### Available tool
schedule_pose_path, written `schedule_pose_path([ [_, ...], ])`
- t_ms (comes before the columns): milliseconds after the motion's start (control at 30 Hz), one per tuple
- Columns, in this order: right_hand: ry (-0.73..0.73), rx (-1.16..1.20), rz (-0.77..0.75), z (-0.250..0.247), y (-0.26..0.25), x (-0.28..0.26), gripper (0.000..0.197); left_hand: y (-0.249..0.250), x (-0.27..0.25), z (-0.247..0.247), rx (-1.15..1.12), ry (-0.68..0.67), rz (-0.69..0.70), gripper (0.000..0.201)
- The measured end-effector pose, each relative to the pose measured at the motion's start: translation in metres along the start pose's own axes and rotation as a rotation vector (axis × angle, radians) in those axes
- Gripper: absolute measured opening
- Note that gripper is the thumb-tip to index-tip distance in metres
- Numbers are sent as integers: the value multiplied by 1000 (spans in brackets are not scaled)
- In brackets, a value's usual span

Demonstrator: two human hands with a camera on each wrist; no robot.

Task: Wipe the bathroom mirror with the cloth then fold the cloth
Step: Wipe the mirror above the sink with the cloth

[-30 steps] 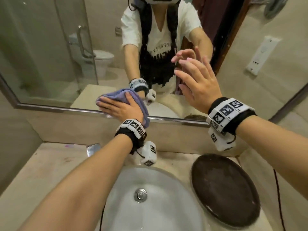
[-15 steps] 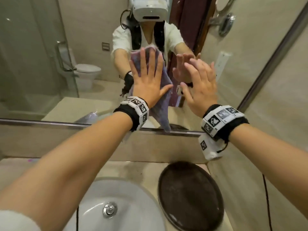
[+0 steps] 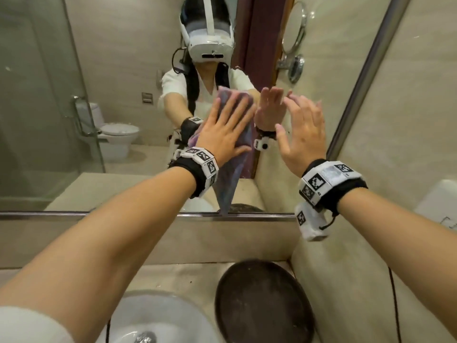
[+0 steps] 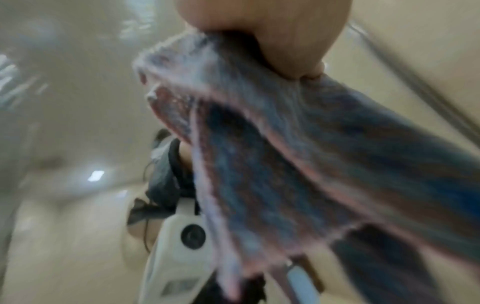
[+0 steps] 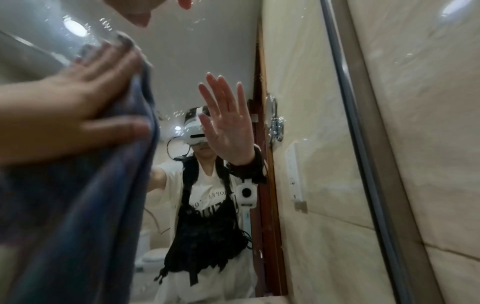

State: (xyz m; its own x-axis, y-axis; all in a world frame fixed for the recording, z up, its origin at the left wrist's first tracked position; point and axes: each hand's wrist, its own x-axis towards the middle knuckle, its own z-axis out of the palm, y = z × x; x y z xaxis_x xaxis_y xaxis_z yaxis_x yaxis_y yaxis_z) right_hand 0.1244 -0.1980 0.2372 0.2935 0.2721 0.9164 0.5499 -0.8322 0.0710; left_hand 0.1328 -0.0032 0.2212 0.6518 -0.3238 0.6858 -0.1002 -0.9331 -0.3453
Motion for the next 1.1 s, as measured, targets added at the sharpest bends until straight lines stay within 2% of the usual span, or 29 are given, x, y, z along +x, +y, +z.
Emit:
schedule_pose_path([
  [67,5,19,105,-5,4,8,49,-2,3,8,116,-58,180,90],
  [133,-5,15,125,-9,5,14,50,-10,6,3,193,-27,187,87],
  [200,-15,7,104,-11,6,19,50,-21,11,-12,119,58,31,88],
  [267,-20,8,88,-12,4,22,50,-36,16,-30,-13,71,-229,91],
  [367,-20,41,99,-15,1,26,50,-49,25,-48,-71,115,-566,97],
  [467,1,71,112,-20,1,34,49,-48,36,-55,-120,149,-702,99],
  [567,36,76,116,-25,7,46,48,-39,52,-66,-96,167,-619,97],
  [800,119,93,236,-35,36,70,44,10,106,-77,-37,99,-150,92],
  [867,141,110,256,-36,42,76,43,19,117,-78,13,83,-71,90],
  [933,164,102,233,-37,44,83,42,17,131,-83,26,108,-92,90],
  [1100,163,128,199,-34,41,102,45,-11,173,-120,-55,226,-299,92],
])
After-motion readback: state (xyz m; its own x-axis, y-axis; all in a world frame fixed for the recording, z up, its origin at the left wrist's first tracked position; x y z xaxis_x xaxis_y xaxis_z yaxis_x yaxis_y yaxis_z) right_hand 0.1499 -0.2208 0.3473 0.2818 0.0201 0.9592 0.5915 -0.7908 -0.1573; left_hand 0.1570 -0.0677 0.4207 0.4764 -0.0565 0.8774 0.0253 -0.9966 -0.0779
